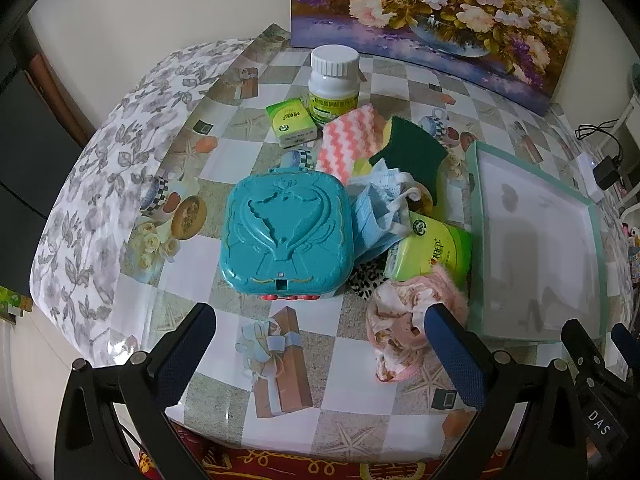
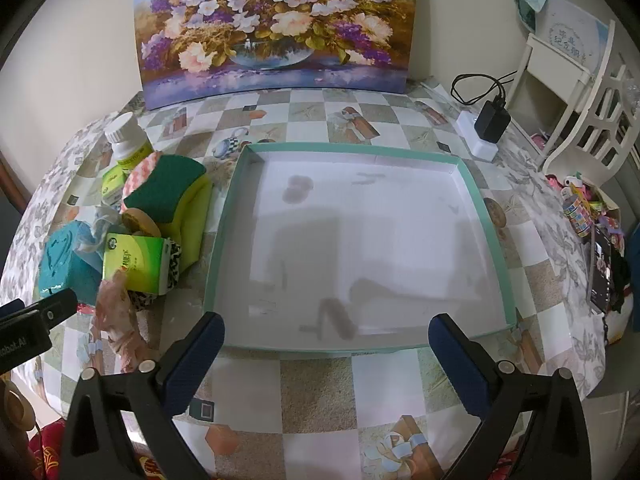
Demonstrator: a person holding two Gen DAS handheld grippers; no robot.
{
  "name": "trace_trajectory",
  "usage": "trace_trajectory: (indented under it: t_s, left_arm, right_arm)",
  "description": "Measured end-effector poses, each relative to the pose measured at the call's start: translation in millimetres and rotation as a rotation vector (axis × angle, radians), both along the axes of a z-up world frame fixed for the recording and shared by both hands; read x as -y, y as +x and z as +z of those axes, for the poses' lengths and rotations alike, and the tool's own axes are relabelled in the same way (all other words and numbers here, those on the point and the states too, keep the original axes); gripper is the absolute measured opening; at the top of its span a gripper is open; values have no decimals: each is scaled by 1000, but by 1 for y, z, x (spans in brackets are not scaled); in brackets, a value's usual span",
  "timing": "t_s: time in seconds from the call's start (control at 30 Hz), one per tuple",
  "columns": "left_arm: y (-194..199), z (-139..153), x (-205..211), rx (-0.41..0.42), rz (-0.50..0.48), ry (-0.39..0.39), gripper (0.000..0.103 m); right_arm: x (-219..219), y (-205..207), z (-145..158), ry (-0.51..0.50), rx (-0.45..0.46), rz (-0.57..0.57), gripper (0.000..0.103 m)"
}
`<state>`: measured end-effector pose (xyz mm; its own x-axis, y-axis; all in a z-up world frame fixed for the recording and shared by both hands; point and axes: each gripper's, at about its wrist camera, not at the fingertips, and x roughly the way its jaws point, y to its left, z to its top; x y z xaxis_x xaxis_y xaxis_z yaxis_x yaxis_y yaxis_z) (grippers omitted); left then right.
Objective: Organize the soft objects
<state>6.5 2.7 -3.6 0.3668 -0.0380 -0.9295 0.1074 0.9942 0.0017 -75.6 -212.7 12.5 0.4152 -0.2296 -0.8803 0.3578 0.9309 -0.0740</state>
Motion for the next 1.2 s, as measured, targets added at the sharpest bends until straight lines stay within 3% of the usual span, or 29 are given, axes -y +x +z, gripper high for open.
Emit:
trace_trajectory:
  t_s: [1.2]
  left_arm:
    - [3,-2,-10,-18,60,-33,103]
  right_arm:
    - [-6,3,-3,-8,-10,-4,103]
